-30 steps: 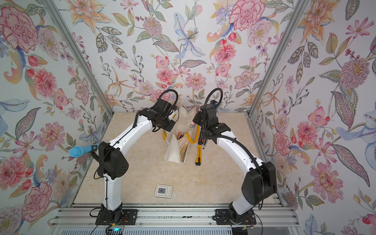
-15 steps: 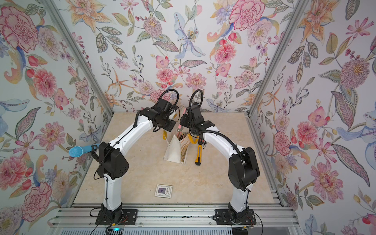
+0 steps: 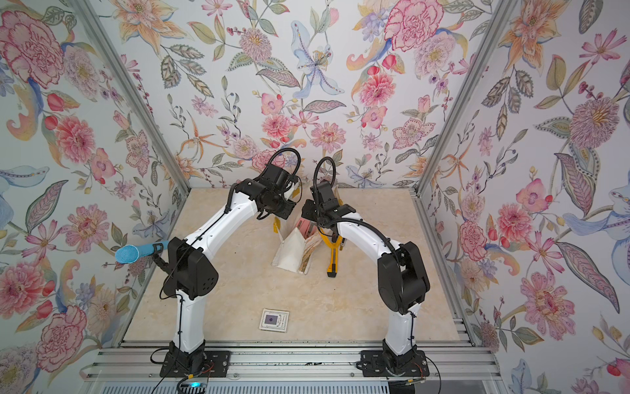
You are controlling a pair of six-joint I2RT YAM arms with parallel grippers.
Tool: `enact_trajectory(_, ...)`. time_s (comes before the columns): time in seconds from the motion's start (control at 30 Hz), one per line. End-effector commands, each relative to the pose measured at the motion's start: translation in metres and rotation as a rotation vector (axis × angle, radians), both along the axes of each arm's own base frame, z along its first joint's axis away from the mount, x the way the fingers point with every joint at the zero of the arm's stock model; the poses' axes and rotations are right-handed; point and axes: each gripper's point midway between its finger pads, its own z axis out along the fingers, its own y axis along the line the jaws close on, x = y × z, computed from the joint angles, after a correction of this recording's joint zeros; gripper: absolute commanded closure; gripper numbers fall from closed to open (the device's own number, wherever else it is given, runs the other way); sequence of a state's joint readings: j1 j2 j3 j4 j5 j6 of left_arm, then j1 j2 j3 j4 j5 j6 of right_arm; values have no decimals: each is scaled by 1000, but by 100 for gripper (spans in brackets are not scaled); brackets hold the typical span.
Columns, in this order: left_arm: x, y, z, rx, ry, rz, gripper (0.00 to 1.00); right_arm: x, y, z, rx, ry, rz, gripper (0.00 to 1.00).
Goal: Place the art knife into the pouch
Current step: Place the utility knife in the pouch.
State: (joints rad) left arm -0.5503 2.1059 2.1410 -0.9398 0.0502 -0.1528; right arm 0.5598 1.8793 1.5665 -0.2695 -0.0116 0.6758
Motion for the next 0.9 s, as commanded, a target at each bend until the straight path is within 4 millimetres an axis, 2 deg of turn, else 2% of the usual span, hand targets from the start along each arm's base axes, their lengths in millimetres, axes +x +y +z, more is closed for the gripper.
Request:
enact_trajectory(0.0,3,-2,1,6,-7,20,100,3,3,2,-17,-5,30,54)
enact_trajectory(0.17,4,-1,1,8,-7,26,100,8,-3,29,-12,-69,41,53)
enact_trajectory(0.37,5,-2,0,8,-6,28,100,15,-21,86,22,-198,31,43)
enact_trajectory(0.43,5,-2,0,6,-6,28,100,17,-36,106,12,-246,1,33)
enact_trajectory(0.53,6,-2,0,5,-7,32,100,19,-69,124,-2,-292,-83,26)
enact_trajectory(0.67,7,-3,-1,4,-6,30,100,18,-112,129,-3,-304,-182,23)
enact_trajectory(0.8,7,-5,-1,-2,-5,29,100,13,-149,117,-34,-285,-265,13)
enact_trajectory(0.87,7,-5,0,-8,-5,28,100,11,-163,109,-52,-270,-297,13)
